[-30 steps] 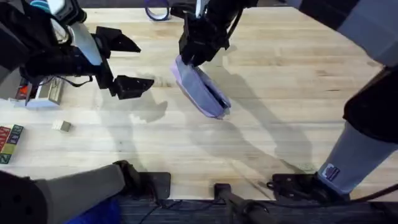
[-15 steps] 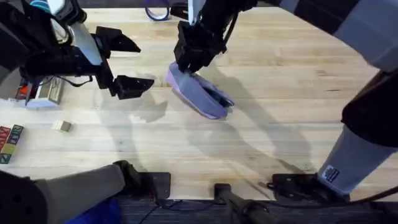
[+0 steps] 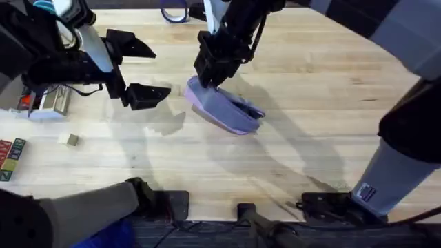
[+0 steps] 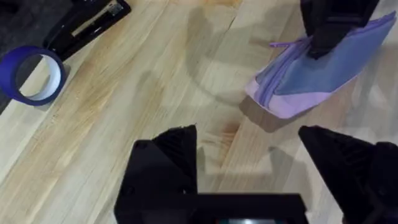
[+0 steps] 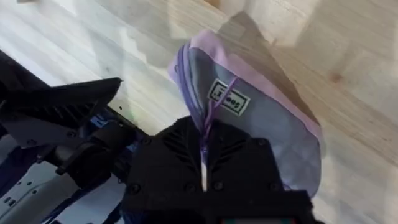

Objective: Unzip the bag, pick up the pens from the table one at a time and place them inside, then zip the bag closed.

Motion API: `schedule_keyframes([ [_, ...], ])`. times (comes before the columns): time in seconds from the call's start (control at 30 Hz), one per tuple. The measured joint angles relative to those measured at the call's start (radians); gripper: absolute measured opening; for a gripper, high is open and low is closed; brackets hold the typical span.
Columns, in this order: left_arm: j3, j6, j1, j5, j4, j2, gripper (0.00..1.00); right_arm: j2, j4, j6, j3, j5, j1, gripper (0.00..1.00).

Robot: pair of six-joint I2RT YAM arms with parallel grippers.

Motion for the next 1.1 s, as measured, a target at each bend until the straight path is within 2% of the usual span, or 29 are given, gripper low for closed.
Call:
schedule_keyframes([
  [1.1,0.000,0.000,0.000,0.000,0.000,0.000,0.993,0.000,-0.016,-0.024,0.000,-0.018,0.000,0.041],
])
